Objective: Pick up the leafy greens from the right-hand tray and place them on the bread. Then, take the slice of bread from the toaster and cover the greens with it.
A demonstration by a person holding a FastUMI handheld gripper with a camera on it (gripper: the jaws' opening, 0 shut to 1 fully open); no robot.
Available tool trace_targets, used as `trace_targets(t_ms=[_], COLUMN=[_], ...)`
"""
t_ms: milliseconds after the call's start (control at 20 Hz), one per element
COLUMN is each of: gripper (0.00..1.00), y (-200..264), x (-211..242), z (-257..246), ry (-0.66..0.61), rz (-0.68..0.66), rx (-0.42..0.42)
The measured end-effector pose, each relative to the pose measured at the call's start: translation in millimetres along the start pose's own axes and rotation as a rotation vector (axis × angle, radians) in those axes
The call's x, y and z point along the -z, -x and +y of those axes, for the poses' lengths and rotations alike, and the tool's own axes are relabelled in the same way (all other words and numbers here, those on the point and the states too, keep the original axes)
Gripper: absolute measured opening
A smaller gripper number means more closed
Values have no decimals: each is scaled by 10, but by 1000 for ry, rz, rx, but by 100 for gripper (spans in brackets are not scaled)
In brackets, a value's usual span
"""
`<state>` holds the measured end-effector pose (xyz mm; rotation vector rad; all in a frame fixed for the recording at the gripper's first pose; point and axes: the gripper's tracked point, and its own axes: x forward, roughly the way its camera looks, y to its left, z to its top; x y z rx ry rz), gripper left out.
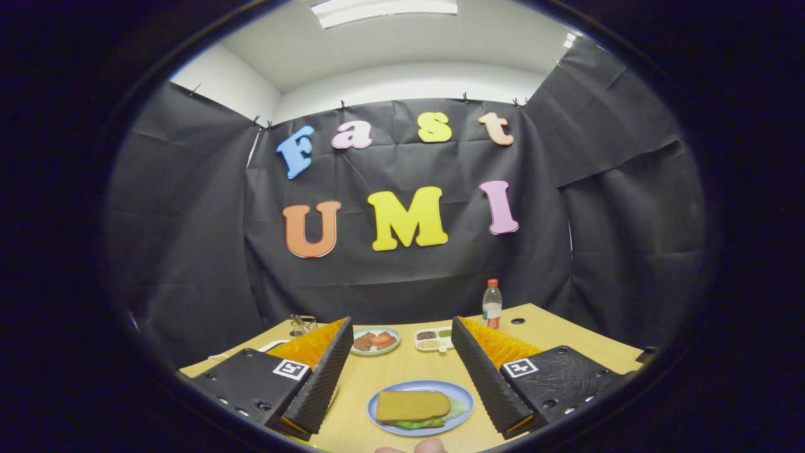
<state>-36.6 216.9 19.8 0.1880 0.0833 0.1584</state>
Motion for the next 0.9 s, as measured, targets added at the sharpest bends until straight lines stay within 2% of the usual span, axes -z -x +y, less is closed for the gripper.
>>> trace_targets(t_ms=[300, 400, 550, 700, 900], gripper=[95, 95, 96, 95, 95], y=[180, 143, 82, 119, 200], x=[193, 272, 443, 451, 320], z=[427, 367, 434, 482, 660], ry=[31, 73, 74, 136, 123], rz=[-35, -56, -9, 1, -12], rx=[-56, -30, -26, -12, -45])
